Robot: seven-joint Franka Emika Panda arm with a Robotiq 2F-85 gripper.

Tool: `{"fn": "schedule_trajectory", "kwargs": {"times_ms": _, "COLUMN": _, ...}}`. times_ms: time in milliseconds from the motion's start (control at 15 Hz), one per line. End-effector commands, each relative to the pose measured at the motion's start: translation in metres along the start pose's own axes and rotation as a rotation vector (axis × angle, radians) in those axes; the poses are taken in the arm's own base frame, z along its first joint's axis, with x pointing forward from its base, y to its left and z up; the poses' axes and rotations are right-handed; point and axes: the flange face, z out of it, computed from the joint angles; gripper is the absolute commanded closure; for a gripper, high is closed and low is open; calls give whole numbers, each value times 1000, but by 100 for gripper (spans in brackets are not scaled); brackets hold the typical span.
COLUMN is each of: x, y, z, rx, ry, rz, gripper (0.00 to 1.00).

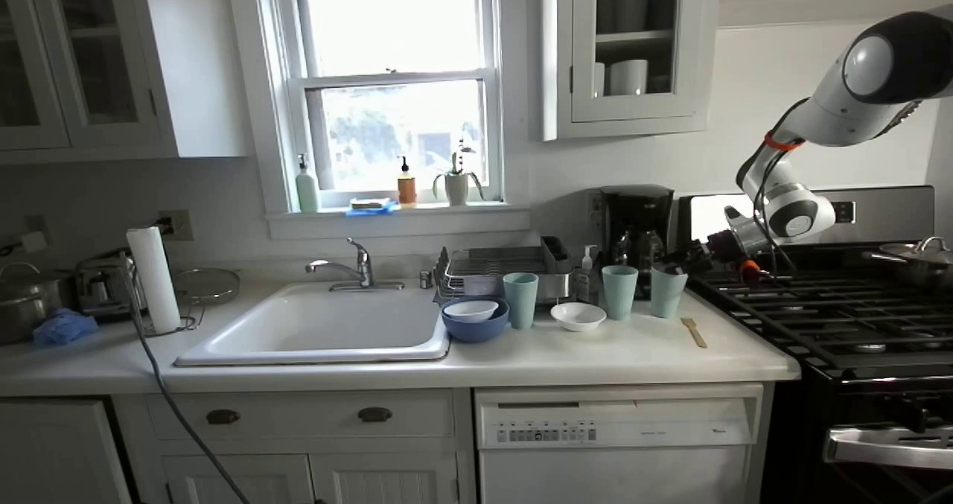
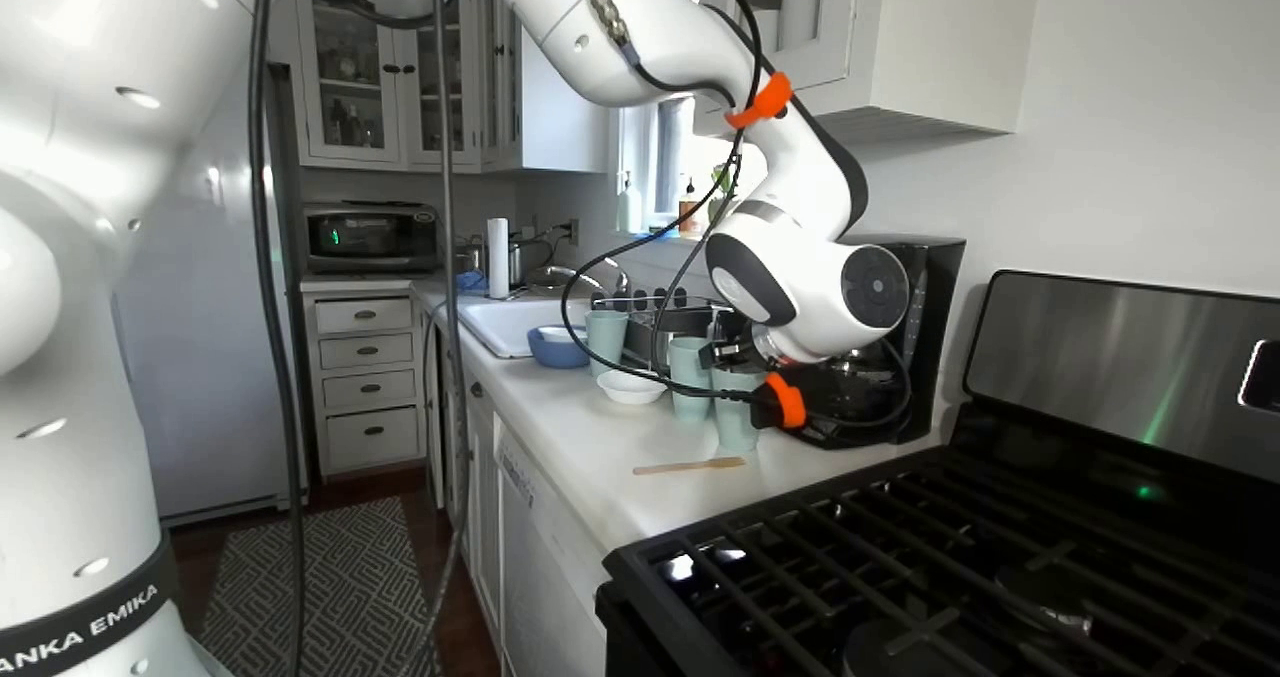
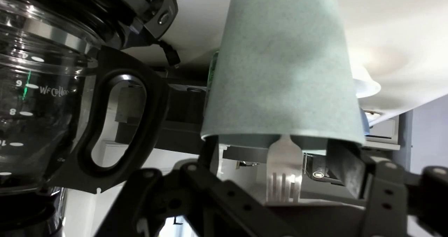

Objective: Put the fork in the cup on the right

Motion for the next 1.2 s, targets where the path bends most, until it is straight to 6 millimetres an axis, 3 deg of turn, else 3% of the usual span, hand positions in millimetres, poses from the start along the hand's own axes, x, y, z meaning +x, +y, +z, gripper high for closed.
{"fn": "schedule_trajectory", "kwargs": {"times_ms": 0, "x": 10, "y": 3, "z": -6, "rx": -6, "ry": -15, "rz": -18, "gripper": 26}}
{"fn": "schedule_trajectory", "kwargs": {"times_ms": 267, "x": 13, "y": 5, "z": -10, "rx": -9, "ry": -13, "rz": -19, "gripper": 35}}
{"fn": "schedule_trajectory", "kwargs": {"times_ms": 533, "x": 17, "y": 6, "z": -14, "rx": -18, "ry": -7, "rz": -23, "gripper": 35}}
{"fn": "schedule_trajectory", "kwargs": {"times_ms": 733, "x": 25, "y": 6, "z": -28, "rx": -24, "ry": -11, "rz": -2, "gripper": 41}}
{"fn": "schedule_trajectory", "kwargs": {"times_ms": 800, "x": 28, "y": 5, "z": -37, "rx": -23, "ry": -30, "rz": 13, "gripper": 59}}
{"fn": "schedule_trajectory", "kwargs": {"times_ms": 867, "x": 31, "y": 2, "z": -45, "rx": -13, "ry": -51, "rz": 31, "gripper": 62}}
{"fn": "schedule_trajectory", "kwargs": {"times_ms": 1000, "x": 35, "y": -2, "z": -64, "rx": -3, "ry": -123, "rz": 70, "gripper": 48}}
{"fn": "schedule_trajectory", "kwargs": {"times_ms": 1067, "x": 38, "y": -6, "z": -75, "rx": 7, "ry": -154, "rz": 88, "gripper": 31}}
{"fn": "schedule_trajectory", "kwargs": {"times_ms": 1133, "x": 41, "y": -9, "z": -85, "rx": 9, "ry": -179, "rz": 96, "gripper": 28}}
